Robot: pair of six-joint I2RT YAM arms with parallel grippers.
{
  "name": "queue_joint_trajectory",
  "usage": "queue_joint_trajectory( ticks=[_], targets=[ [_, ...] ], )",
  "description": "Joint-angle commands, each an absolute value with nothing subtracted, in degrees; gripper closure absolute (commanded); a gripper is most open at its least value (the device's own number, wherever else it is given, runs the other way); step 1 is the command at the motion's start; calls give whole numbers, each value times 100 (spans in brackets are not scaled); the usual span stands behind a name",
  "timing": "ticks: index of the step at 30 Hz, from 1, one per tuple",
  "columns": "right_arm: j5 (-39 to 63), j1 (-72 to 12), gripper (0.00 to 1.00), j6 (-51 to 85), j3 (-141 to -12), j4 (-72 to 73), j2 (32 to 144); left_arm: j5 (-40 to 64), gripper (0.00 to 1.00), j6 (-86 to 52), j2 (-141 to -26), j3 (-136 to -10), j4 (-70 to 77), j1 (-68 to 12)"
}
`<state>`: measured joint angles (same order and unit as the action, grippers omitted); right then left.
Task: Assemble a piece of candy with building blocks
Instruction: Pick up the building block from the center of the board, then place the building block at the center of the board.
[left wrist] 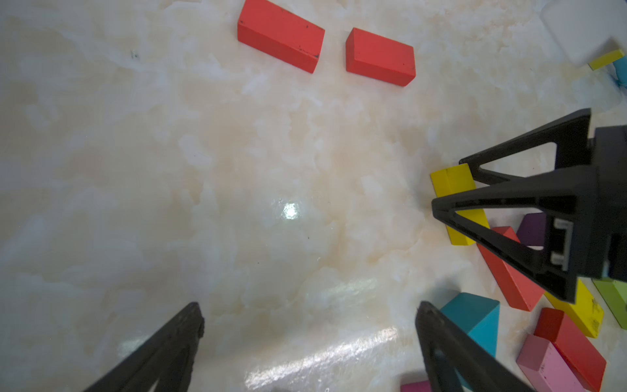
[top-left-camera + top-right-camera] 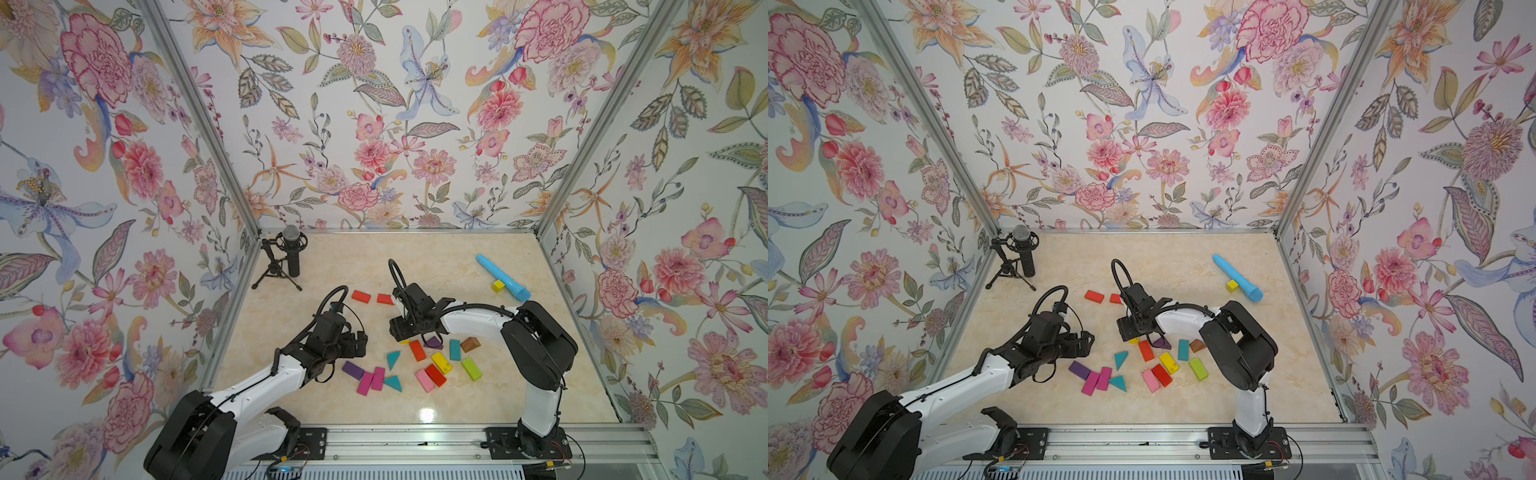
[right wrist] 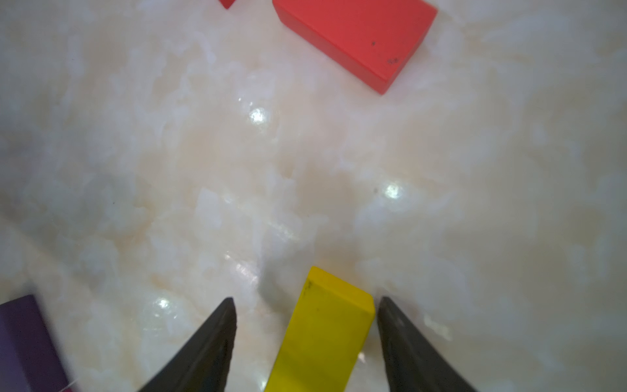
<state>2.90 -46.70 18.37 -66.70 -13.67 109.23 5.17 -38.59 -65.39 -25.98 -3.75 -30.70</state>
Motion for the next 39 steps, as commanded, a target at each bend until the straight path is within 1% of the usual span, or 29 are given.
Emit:
queue_joint_trajectory(
  ticks=[1, 4, 9, 12, 16, 19, 21, 24, 32, 36, 39],
  targets=[
    [76, -4788, 40, 1690, -6856, -1918, 11104, 320, 1, -3853, -6452, -2572, -358, -2994],
    [17, -4851, 49, 1649, -6880, -2042, 11144, 301, 1, -3841, -6452, -2593, -335, -2941],
    [-79, -4957, 69, 1486, -7097, -2318, 11296, 330, 1, -3824, -6404, -2536, -308, -2817],
    [-158, -5043, 74, 1230, -7369, -2514, 11485, 403, 1, -3801, -6307, -2466, -315, -2674],
    [52, -5049, 76, 608, -7921, -2558, 11778, 650, 1, -3823, -6083, -2329, -285, -2350],
    [394, -5053, 76, -48, -8616, -2630, 12083, 969, 1, -3834, -5903, -2180, -234, -1941],
    [592, -5053, 75, -399, -9248, -2785, 12366, 1201, 1, -3817, -5810, -2078, -197, -1638],
    [746, -5086, 75, -754, -10267, -3152, 12928, 1340, 1, -3800, -5729, -1995, -197, -1385],
    [788, -5229, 74, -1295, -12586, -3955, 14352, 1371, 1, -3815, -5711, -1995, -205, -1223],
    [712, -5239, 73, -1503, -13244, -4200, 14787, 1389, 1, -3840, -5749, -1978, -177, -1179],
    [509, -5262, 72, -1673, -13427, -4338, 14946, 1371, 1, -3842, -5749, -1953, -169, -1177]
  ],
)
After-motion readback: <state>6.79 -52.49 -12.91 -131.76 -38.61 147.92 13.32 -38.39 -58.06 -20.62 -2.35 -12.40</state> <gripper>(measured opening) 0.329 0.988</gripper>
